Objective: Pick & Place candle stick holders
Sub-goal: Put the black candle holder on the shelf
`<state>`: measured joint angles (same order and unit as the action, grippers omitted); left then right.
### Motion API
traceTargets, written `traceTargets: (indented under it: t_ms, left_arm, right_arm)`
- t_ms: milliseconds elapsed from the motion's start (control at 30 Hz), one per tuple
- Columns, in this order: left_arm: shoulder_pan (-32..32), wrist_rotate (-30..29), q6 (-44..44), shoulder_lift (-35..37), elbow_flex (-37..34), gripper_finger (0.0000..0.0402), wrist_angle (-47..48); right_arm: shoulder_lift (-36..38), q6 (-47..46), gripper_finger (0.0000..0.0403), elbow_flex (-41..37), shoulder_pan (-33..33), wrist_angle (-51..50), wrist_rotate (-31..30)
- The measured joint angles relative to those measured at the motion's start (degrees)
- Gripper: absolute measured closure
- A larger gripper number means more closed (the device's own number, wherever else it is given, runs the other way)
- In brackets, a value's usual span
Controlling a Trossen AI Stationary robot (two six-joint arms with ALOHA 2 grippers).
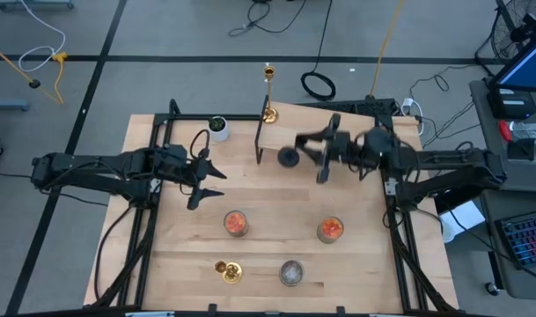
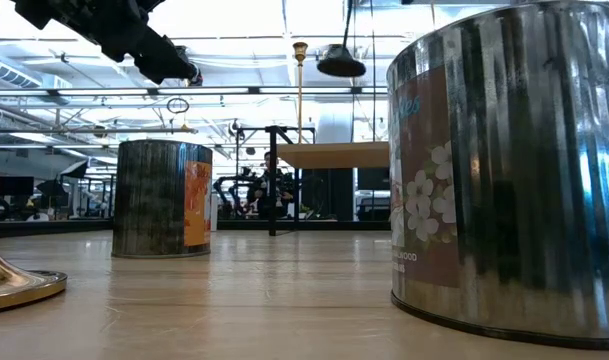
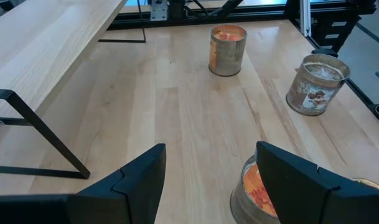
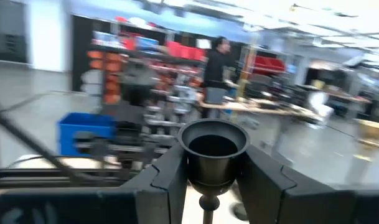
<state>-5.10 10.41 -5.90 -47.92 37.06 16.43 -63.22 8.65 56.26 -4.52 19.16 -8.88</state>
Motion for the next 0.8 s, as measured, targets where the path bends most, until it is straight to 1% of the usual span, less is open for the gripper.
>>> traceTargets:
  t_ms: [233, 333, 533, 667, 800]
  left_arm:
    - [0.0, 0.0, 0.09, 0.0, 0.0, 0.0146, 0.0]
    - [0.0, 0.02, 0.22, 0.0, 0.0, 0.0147, 0.0]
    - [0.0, 0.01, 0.2, 0.0, 0.0, 0.0146, -0.01]
    - [0.0, 0.02, 0.2, 0.0, 0.0, 0.0147, -0.02]
    - [0.0, 0.02, 0.31, 0.0, 0.0, 0.0146, -0.1]
  right_arm:
    - [0.02, -0.51, 0.0287, 1.21, -12.98, -2.54, -0.06]
    - [0.02, -3.38, 0.0287, 1.21, -18.11, -5.78, -0.02]
    - [-0.1, -6.6, 0.0287, 1.15, -24.33, -11.31, 0.1]
    - [-0.22, -6.56, 0.0287, -1.48, -26.73, -8.95, 0.61]
    - [-0.26, -8.69, 0.0287, -5.68, -30.18, -3.5, 6.19]
